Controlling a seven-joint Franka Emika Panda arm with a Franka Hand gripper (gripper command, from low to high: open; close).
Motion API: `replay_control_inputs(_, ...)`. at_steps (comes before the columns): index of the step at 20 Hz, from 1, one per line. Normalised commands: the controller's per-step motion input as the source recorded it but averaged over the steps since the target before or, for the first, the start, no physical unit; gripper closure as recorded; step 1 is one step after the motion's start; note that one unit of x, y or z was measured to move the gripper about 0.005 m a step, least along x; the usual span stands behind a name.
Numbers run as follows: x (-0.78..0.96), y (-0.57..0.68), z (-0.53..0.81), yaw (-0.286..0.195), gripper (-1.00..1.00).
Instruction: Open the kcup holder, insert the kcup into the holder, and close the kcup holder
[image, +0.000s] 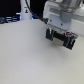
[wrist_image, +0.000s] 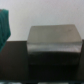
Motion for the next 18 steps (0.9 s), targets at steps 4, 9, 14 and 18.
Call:
replay_control_inputs(4, -0.33, 0.21, -0.17, 0.183, -1.00)
replay_control_inputs(9, -0.37, 0.31, -0.07, 0.159, -1.00)
replay_control_inputs(14, -0.44, 0.37, -0.01, 0.154, -1.00)
replay_control_inputs(18, -0.51, 0.33, -0.03, 0.168, -1.00)
